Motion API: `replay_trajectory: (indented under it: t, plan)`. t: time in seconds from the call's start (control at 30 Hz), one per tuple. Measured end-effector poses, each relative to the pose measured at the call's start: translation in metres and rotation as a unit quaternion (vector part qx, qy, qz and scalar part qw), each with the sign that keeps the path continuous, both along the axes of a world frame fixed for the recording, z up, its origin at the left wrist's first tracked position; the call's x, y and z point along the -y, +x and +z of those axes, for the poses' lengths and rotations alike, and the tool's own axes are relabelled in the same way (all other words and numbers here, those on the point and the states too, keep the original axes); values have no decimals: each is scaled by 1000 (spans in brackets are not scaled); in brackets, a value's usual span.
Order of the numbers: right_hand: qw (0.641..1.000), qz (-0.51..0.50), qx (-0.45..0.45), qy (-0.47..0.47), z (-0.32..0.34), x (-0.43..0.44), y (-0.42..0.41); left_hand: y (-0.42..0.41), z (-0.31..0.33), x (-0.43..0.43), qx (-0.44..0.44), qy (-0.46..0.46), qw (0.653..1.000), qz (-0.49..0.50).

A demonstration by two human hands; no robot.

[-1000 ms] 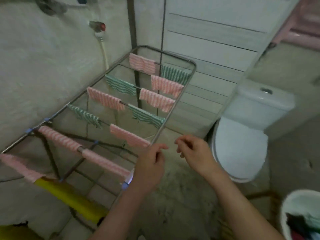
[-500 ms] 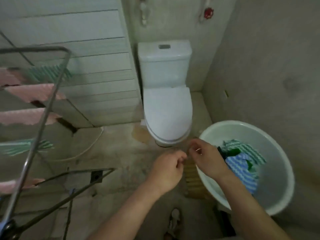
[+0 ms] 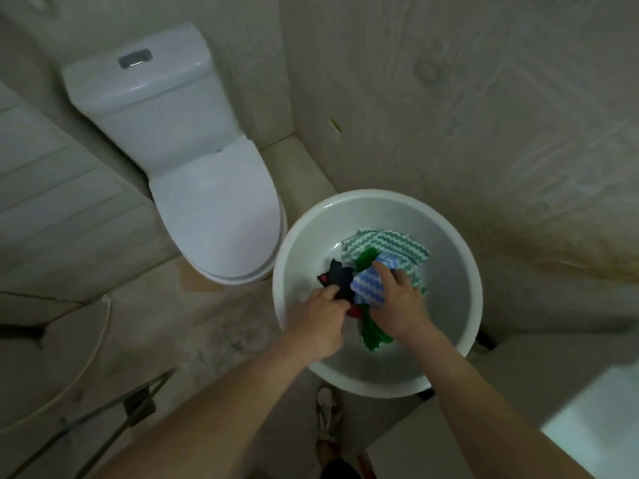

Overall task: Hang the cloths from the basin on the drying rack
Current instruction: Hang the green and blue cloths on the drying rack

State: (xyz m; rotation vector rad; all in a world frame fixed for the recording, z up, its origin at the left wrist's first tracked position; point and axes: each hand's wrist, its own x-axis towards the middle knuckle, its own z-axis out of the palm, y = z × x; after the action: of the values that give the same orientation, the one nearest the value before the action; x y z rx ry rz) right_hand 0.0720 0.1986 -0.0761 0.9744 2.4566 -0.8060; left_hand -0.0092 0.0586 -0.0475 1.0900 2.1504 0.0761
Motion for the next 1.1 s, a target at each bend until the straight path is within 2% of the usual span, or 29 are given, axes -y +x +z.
replay_trajectory:
  t: [0.2, 0.3, 0.37, 0.43, 0.5, 0.57, 0.67, 0.77, 0.83, 0.9, 0.97, 1.1]
  plan:
    - [996, -76, -35, -13, -13, -8, 0, -13, -20, -23, 2, -74, 994, -81]
    - [977, -188, -72, -72, -10, -17, -1, -18, -27, -31, 13, -95, 987, -128]
    - [951, -273, -91, -112, -11, -19, 0, -22, -30, -33, 2, -95, 982, -162]
    - [893, -398, -121, -171, -8, -20, 1, -27, -34, -35, -6, -68, 983, -169]
    - [794, -520, -173, -262, -2, -17, 2, -34, -34, -36, 6, -4, 992, -127]
    - [702, -596, -219, -321, 8, -12, 2, -47, -32, -39, 18, 53, 996, -65]
    - [622, -635, -265, -373, 25, -3, 2, -67, -26, -44, 22, 92, 995, 11]
    - [544, -655, -313, -421, 36, 8, -1, -83, -24, -48, 46, 96, 994, 38]
    - [504, -663, -334, -442, 41, 15, -4, -91, -25, -51, 57, 117, 990, 46]
    - [490, -662, -350, -446, 45, 22, -6, -93, -23, -53, 80, 141, 985, 62]
    - [508, -652, -359, -433, 47, 29, -7, -87, -19, -52, 155, 160, 970, 101]
    - [546, -643, -345, -412, 54, 35, -8, -68, -3, -44, 344, 170, 907, 172]
